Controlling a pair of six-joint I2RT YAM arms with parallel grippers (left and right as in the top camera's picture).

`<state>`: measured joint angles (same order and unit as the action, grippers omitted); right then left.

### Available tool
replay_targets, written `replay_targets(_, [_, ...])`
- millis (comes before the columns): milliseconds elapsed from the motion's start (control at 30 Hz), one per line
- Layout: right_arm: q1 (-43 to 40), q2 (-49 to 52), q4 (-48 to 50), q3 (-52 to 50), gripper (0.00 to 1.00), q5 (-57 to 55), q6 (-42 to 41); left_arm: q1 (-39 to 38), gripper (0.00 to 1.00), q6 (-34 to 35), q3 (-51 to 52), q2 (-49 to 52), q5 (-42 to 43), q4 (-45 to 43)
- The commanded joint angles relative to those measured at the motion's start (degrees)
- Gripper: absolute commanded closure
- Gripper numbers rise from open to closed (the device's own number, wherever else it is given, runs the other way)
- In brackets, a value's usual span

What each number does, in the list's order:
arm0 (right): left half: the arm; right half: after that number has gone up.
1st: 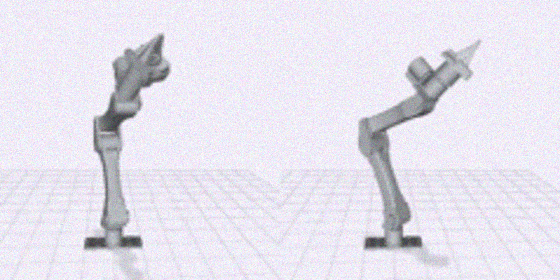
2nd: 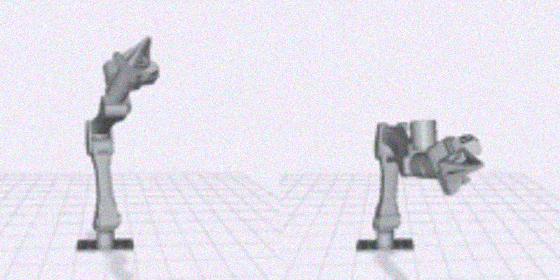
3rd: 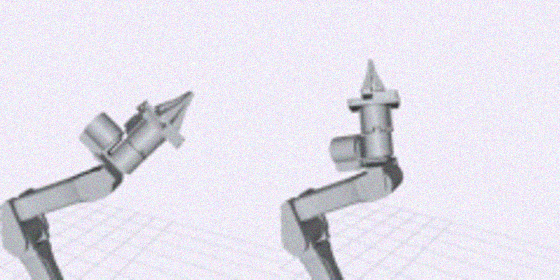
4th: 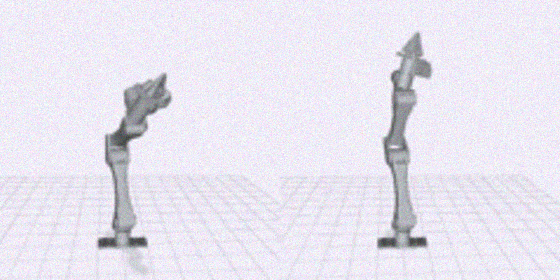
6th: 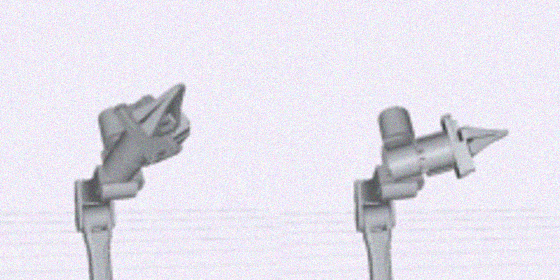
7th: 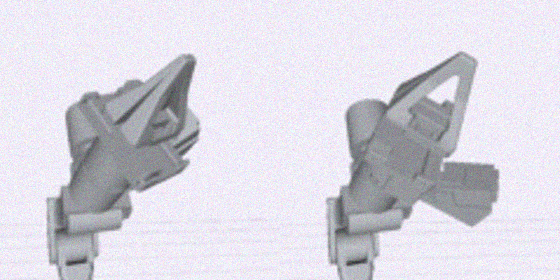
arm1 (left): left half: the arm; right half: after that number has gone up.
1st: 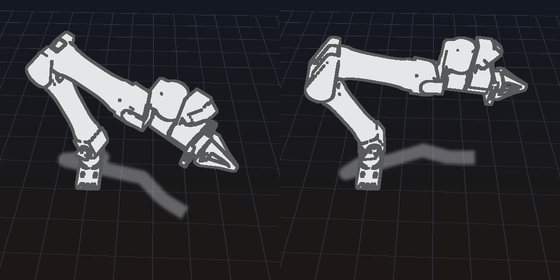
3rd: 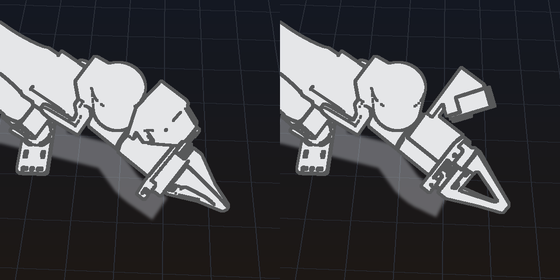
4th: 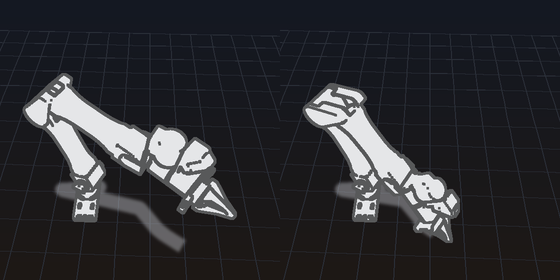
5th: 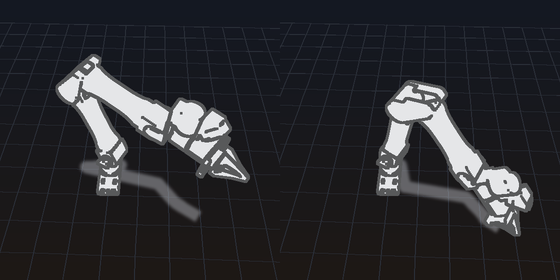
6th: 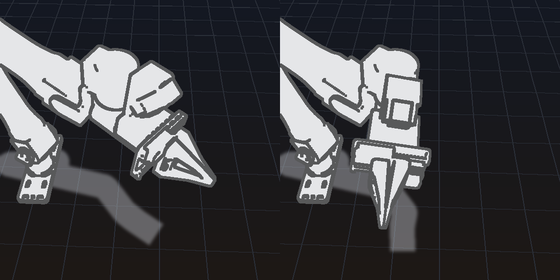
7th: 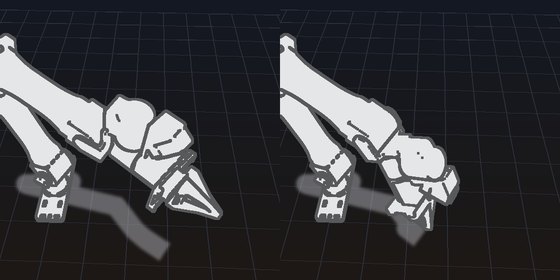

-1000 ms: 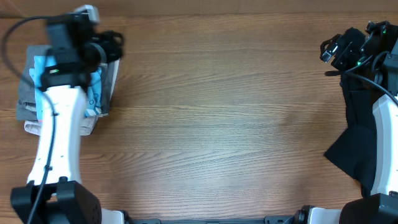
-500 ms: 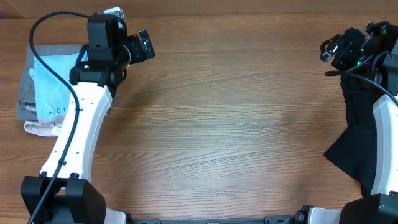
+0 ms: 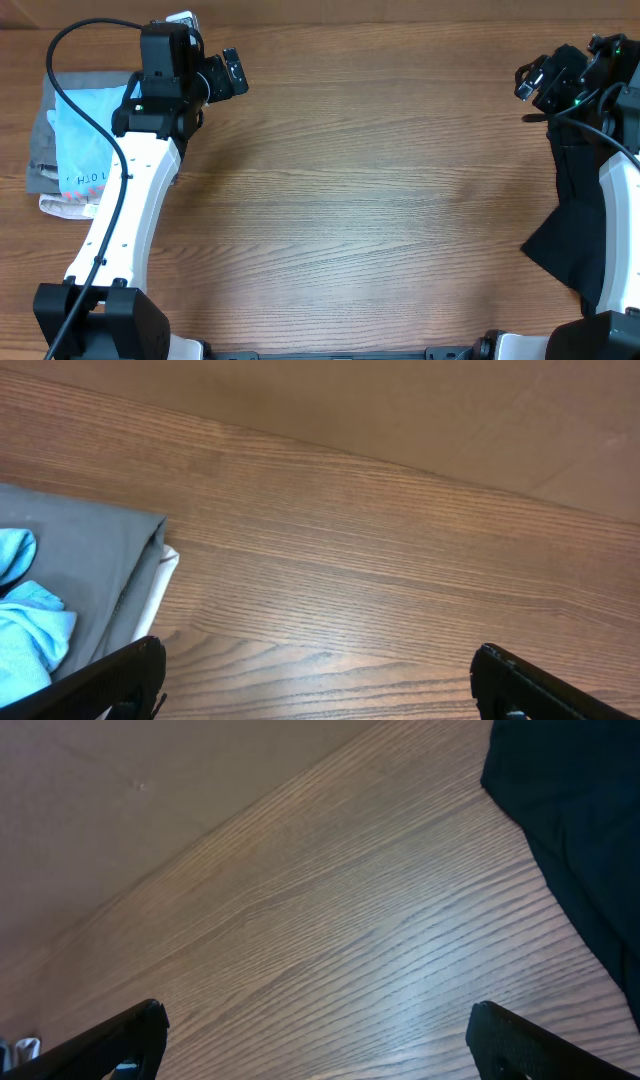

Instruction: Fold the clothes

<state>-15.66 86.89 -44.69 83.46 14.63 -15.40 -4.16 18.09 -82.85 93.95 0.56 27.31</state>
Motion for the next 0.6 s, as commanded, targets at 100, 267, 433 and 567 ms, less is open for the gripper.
replay_targets(100, [4.2,-11.7,-0.7,-0.6,0.00,-0.1,0.0,-0.3,0.00,0.3,0.1,0.5,-1.2,-0.1])
replay_targets(267, [13.8,-25.0,-0.7,-0.6,0.00,-2.2,0.8,-0.3,0.00,0.3,0.1,0.5,-1.2,-0.1])
replay_targets(433, [26.5,-39.3,-0.4,-0.9,0.00,-7.6,0.8,-0.3,0.00,0.3,0.1,0.5,-1.2,-0.1])
replay_targets(567, [31.4,-51.2,-1.3,-3.3,0.00,-8.2,0.8,-0.3,0.00,0.3,0.1,0.5,-1.2,-0.1])
